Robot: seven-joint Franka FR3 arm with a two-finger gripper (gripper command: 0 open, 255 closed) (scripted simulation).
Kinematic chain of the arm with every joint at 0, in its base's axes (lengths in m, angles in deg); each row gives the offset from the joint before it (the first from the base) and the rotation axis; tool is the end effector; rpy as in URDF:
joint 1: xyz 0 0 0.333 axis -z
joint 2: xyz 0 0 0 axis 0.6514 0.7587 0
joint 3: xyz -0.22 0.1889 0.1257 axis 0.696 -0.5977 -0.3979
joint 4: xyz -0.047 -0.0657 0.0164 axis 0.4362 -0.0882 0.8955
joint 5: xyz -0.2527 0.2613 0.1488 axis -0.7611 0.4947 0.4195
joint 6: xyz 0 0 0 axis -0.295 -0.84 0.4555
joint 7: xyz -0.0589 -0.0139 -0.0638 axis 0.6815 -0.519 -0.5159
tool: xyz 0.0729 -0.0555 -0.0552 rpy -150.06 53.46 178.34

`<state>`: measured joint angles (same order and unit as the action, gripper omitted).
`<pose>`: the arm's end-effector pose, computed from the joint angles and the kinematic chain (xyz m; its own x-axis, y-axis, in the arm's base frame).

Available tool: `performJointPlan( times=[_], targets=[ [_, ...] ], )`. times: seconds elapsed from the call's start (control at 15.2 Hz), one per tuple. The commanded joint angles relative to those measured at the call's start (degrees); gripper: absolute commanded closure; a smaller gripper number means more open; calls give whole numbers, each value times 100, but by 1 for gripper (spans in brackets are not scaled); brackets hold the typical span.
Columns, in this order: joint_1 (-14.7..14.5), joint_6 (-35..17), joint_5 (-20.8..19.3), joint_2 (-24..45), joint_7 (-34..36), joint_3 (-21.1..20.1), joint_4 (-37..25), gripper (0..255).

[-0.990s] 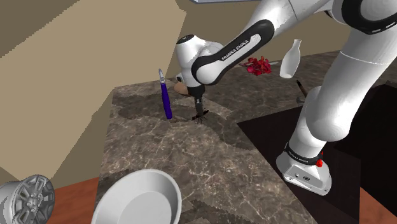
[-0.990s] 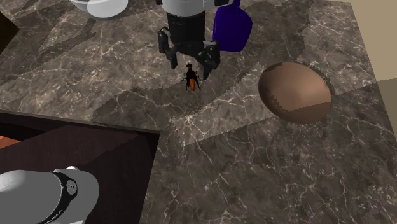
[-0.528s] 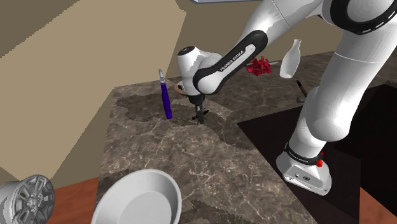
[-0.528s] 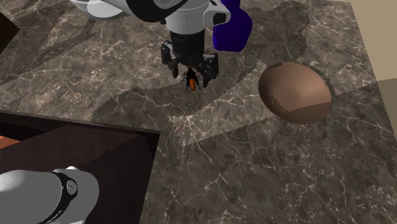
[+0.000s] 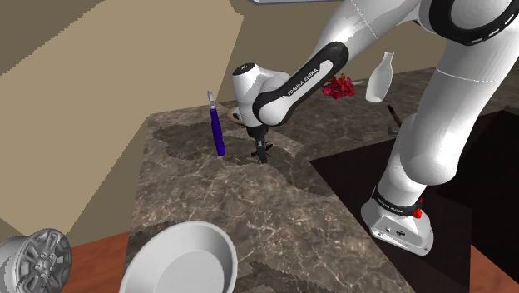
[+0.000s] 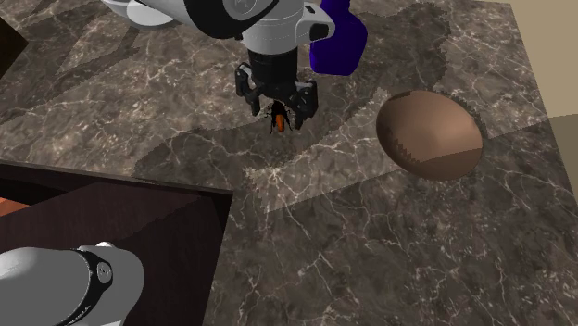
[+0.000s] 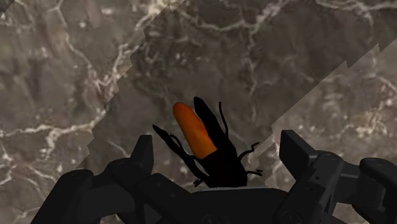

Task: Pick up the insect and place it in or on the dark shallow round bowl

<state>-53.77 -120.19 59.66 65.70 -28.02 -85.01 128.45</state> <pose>0.4536 0.1655 0.3219 0.7236 0.6714 -0.1604 0.6875 -0.7218 0.0796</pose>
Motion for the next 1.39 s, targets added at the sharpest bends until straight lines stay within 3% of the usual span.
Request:
performJointPlan(
  times=[0.0, 0.59, 1.32],
  targets=[
    [0, 0, 0, 0, 0, 0, 0, 255],
    [0, 0, 0, 0, 0, 0, 0, 255],
    [-17, 847, 168, -511, -197, 0, -356, 255]
  ],
)
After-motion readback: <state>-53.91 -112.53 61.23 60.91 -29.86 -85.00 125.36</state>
